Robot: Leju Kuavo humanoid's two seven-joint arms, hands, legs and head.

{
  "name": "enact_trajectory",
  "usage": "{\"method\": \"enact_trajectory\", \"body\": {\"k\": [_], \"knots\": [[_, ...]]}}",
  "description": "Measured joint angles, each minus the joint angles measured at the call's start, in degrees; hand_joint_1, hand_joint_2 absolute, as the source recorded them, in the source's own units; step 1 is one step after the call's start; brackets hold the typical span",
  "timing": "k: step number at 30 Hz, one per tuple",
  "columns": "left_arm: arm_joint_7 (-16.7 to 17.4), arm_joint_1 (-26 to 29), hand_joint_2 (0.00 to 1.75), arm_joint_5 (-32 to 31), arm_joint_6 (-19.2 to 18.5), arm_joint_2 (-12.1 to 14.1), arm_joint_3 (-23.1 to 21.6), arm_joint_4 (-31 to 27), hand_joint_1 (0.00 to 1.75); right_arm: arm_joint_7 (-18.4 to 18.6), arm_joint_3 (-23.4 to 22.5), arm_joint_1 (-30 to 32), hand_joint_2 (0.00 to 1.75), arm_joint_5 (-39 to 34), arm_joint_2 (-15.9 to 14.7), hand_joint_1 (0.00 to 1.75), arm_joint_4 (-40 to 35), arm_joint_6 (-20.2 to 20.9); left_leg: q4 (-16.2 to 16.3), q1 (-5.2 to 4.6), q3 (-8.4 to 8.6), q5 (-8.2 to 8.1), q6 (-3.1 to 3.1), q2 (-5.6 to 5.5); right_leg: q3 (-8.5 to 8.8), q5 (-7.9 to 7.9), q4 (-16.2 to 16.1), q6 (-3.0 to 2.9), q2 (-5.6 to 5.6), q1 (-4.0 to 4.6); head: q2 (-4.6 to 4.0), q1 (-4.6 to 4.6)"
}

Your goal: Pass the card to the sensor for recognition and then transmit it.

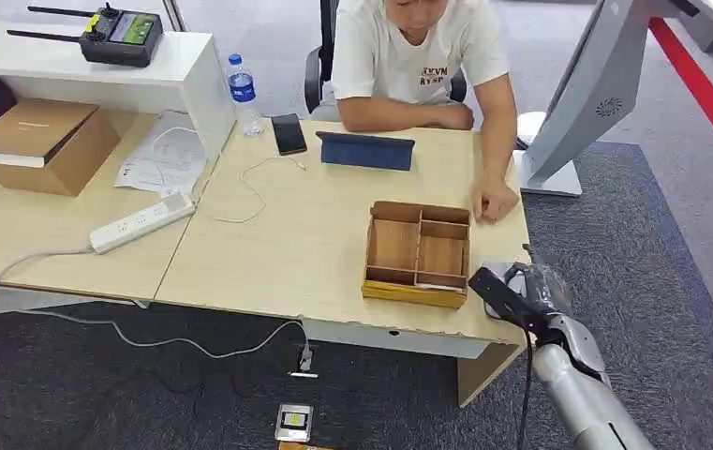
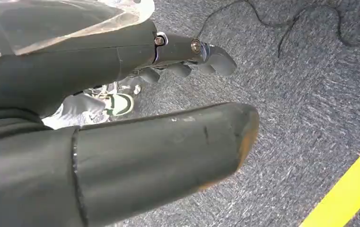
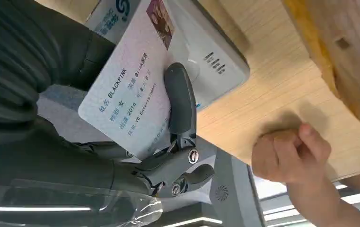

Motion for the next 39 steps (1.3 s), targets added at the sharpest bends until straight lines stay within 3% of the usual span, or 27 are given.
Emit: {"method": "enact_trajectory", "body": {"k": [17, 39], "knots": [[0.0, 0.1, 0.0, 0.6, 0.2, 0.0, 0.0, 0.0, 0.0, -0.3, 1.0, -0.1, 1.75, -0.2, 1.9, 1.75, 1.3, 0.3, 0.0, 0.0, 0.01, 0.0, 0.0, 0.0, 0.0, 0.0, 0.0, 0.0, 0.0, 0.0, 0.0, 0.02], [-0.1, -0.1, 0.0, -0.5, 0.0, 0.0, -0.4, 0.0, 0.0, -1.8, 0.9, -1.5, 1.75, -5.1, 0.7, 1.75, 2.0, -2.1, 0.0, -0.01, 0.01, 0.0, 0.0, 0.0, 0.0, 0.01, 0.0, 0.0, 0.0, -0.01, 0.0, 0.02]]}}
